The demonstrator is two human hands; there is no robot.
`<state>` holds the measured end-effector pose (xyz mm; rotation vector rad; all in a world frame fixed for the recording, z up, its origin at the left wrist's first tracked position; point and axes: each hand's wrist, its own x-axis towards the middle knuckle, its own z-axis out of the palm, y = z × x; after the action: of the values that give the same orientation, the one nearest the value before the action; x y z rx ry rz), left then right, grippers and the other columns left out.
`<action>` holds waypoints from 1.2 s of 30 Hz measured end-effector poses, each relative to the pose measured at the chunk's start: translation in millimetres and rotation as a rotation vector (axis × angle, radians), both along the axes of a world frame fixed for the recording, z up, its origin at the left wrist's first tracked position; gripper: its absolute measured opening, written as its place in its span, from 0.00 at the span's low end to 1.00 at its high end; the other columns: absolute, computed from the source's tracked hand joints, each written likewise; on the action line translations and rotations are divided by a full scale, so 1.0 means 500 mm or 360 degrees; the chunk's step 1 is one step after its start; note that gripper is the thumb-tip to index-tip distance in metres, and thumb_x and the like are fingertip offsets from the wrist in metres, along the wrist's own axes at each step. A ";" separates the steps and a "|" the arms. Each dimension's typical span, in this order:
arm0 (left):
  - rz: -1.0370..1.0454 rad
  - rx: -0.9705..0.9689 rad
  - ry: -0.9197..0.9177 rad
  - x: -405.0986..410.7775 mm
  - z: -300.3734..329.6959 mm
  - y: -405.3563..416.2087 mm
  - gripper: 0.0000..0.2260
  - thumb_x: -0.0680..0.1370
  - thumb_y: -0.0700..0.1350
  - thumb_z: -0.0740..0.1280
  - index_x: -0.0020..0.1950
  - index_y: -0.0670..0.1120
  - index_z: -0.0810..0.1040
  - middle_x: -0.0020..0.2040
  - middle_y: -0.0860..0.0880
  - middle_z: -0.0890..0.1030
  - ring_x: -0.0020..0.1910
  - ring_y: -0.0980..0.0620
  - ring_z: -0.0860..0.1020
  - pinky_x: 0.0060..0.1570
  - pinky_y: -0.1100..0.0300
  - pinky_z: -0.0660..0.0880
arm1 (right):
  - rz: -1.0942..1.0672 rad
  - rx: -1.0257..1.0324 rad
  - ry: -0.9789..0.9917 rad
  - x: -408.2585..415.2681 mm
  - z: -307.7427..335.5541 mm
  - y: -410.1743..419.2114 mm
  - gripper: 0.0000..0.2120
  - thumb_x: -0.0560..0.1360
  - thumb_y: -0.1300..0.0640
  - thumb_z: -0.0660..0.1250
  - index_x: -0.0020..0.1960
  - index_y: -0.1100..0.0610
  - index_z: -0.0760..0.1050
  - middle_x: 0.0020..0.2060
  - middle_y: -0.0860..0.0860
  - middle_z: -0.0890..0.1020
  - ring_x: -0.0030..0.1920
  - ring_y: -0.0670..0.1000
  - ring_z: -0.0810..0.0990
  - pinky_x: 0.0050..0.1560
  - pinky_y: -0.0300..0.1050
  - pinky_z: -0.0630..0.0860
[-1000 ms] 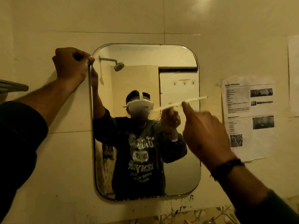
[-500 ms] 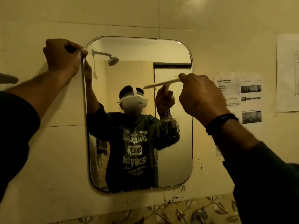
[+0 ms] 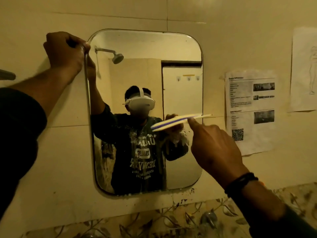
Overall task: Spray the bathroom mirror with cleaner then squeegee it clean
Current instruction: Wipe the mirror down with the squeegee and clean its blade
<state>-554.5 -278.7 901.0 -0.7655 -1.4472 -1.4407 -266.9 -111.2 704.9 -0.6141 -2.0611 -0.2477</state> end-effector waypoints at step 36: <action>0.0005 -0.0140 0.0044 -0.004 0.002 -0.016 0.08 0.76 0.43 0.73 0.54 0.42 0.84 0.48 0.48 0.83 0.47 0.55 0.80 0.50 0.65 0.75 | 0.0464 0.1139 -0.0713 -0.197 0.112 -0.113 0.21 0.83 0.54 0.54 0.74 0.59 0.58 0.36 0.53 0.76 0.36 0.55 0.79 0.41 0.53 0.80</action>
<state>-556.3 -286.6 902.0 -0.8342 -1.4978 -1.3661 -365.5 -168.0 761.2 0.1996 -2.2374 -0.9625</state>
